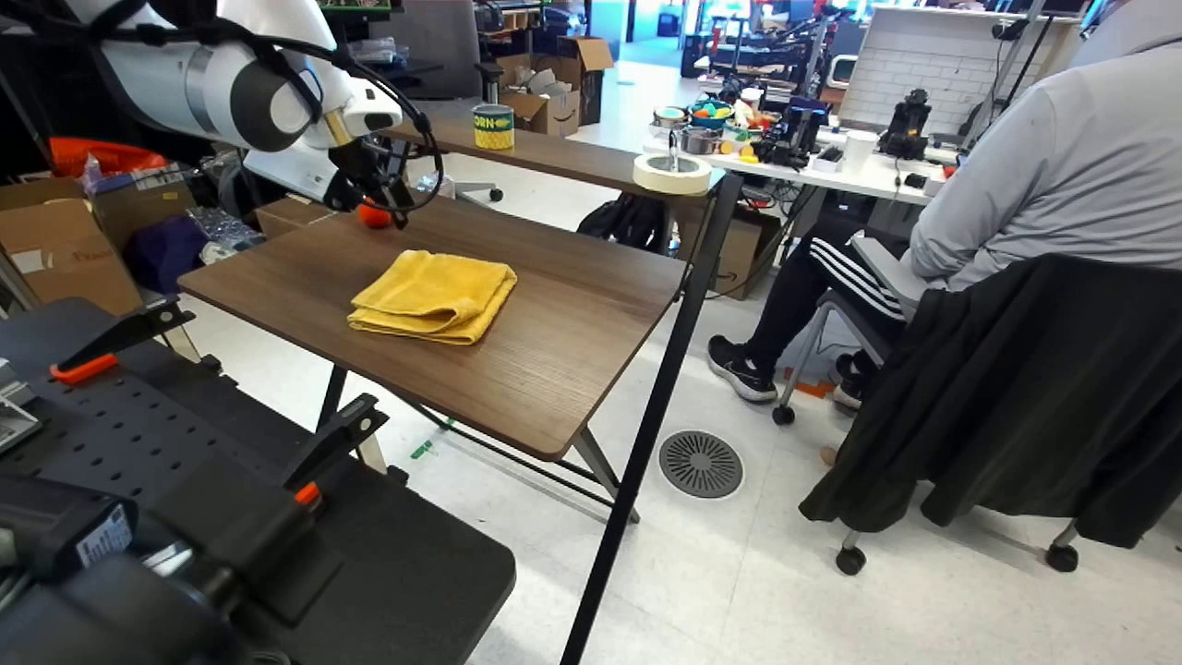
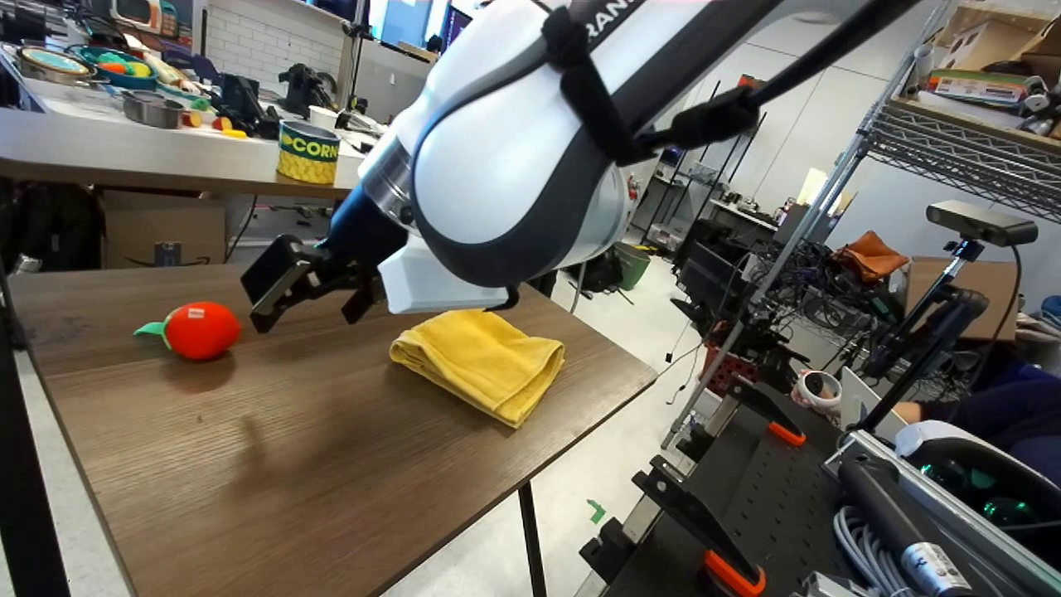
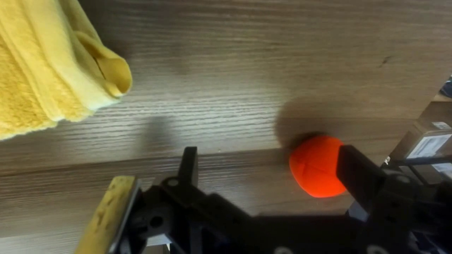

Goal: Move the small ball forward and wipe the table with a yellow towel

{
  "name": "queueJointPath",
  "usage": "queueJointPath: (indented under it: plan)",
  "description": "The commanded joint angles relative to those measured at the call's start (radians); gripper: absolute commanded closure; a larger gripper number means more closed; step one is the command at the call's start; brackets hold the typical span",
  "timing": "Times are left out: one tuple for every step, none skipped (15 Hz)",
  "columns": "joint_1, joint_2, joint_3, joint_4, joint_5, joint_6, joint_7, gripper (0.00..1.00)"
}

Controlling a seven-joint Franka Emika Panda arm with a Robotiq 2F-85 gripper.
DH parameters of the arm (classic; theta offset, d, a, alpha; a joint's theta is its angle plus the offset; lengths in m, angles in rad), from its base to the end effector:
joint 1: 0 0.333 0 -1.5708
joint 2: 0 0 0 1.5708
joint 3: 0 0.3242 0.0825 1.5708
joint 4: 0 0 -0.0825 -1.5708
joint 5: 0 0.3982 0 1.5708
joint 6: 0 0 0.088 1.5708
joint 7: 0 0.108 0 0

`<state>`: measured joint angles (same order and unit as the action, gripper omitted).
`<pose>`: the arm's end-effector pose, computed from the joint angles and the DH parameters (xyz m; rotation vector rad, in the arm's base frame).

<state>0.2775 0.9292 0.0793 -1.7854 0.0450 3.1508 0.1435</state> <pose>0.6355 0.2273 0.0732 -2.9044 -0.1778 -0.6026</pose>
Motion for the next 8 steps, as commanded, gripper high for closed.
queueJointPath:
  plan:
    - [0.03,0.095,-0.022,0.166,0.014,-0.053,0.009,0.0]
    - [0.033,0.116,-0.024,0.201,0.014,-0.065,0.012,0.0]
    - [0.036,0.133,-0.024,0.231,0.013,-0.076,0.013,0.0]
    - [0.045,0.15,-0.026,0.261,0.013,-0.086,0.016,0.0]
    - [0.05,0.164,-0.025,0.287,0.012,-0.095,0.017,0.0]
    - [0.055,0.178,-0.023,0.312,0.011,-0.105,0.019,0.0]
    - [0.063,0.191,-0.021,0.337,0.012,-0.115,0.024,0.0]
    - [0.073,0.199,-0.019,0.355,0.014,-0.119,0.031,0.0]
